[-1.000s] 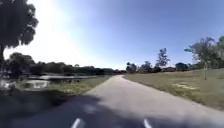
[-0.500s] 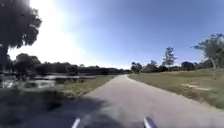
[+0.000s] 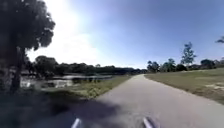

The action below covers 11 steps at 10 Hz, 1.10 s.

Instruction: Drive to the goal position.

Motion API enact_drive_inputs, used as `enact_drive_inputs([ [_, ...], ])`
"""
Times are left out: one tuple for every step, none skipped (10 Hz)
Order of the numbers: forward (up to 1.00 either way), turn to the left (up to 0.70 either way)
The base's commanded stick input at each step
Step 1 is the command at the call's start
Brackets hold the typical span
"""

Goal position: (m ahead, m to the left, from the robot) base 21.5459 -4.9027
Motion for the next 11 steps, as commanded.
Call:
enact_drive_inputs([
  [0.70, 0.00],
  [0.70, 0.00],
  [0.70, 0.00],
  [0.70, 0.00],
  [0.70, 0.00],
  [0.70, -0.03],
  [0.70, -0.30],
  [0.70, -0.35],
  [0.70, -0.35],
  [0.70, 0.00],
  [0.70, 0.00],
])
